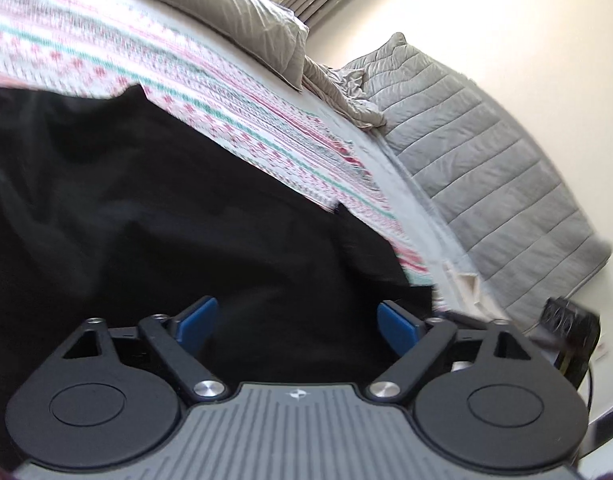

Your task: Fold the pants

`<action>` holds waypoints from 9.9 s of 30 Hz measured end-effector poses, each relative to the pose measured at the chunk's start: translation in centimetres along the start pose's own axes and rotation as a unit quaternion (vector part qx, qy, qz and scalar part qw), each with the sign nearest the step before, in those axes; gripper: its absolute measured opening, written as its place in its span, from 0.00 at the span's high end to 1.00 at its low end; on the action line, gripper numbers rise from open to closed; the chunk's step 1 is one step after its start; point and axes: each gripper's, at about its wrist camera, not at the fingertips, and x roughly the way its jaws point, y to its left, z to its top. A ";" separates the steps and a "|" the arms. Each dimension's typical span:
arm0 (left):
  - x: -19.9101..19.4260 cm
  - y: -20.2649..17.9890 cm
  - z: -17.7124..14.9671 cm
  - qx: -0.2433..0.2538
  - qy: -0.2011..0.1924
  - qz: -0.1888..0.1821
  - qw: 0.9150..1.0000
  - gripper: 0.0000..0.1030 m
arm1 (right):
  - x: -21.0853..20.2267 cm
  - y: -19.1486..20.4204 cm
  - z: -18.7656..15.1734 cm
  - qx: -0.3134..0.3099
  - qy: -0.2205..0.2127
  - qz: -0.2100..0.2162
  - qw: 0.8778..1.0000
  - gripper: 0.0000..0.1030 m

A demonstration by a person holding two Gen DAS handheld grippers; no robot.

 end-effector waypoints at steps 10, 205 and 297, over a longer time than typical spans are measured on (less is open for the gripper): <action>0.9 2.0 0.1 -0.125 0.012 -0.066 0.990 0.21 | 1.0 6.1 0.3 -0.048 0.018 0.116 0.992 0.91; -22.5 9.9 4.0 0.070 -0.132 0.387 0.910 0.90 | 10.8 15.8 2.3 0.037 0.103 0.280 0.954 0.16; -0.9 -2.4 5.3 0.139 -0.119 0.170 0.968 0.20 | 6.4 -4.6 4.1 0.153 -0.046 0.001 0.987 0.29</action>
